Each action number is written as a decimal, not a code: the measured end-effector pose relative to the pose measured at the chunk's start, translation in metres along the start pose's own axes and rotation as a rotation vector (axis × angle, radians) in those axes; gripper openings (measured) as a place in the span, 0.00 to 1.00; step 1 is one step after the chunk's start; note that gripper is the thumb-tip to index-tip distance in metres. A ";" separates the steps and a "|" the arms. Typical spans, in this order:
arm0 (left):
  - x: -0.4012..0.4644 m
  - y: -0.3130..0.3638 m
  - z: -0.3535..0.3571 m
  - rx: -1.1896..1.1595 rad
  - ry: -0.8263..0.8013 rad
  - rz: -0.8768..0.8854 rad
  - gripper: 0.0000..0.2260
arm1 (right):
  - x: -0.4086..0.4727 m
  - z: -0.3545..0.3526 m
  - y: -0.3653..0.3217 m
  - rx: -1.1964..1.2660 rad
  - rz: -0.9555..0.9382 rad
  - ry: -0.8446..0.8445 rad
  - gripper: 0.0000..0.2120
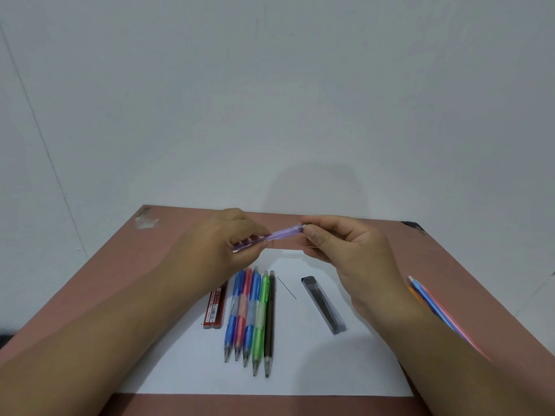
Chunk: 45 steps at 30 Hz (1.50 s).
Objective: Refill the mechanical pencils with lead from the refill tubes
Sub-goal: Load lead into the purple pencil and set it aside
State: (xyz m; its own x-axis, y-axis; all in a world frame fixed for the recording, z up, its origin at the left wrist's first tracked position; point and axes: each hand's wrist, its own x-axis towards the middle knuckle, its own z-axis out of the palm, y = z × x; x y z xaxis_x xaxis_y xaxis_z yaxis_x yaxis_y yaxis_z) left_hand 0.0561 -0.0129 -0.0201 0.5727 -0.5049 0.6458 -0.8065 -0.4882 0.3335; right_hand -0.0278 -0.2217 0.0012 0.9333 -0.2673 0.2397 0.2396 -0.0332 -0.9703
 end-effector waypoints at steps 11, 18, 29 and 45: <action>0.002 0.028 0.006 -0.053 0.010 0.084 0.09 | -0.001 0.006 0.001 0.308 0.216 -0.102 0.10; 0.000 0.066 -0.003 -0.491 -0.170 -0.392 0.09 | 0.007 0.002 -0.001 0.699 0.261 0.089 0.10; 0.004 0.069 0.001 -0.936 -0.402 -0.723 0.45 | 0.013 -0.010 -0.004 1.006 0.371 -0.027 0.24; 0.001 0.080 -0.002 -1.051 -0.400 -0.683 0.41 | 0.009 -0.016 -0.003 1.126 0.241 0.007 0.19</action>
State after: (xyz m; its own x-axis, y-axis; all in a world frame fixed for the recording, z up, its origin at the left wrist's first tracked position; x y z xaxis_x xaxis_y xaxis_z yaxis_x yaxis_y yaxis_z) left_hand -0.0081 -0.0515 0.0087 0.7654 -0.6415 -0.0508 0.0365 -0.0356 0.9987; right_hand -0.0245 -0.2392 0.0056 0.9866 -0.1555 0.0486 0.1617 0.8974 -0.4106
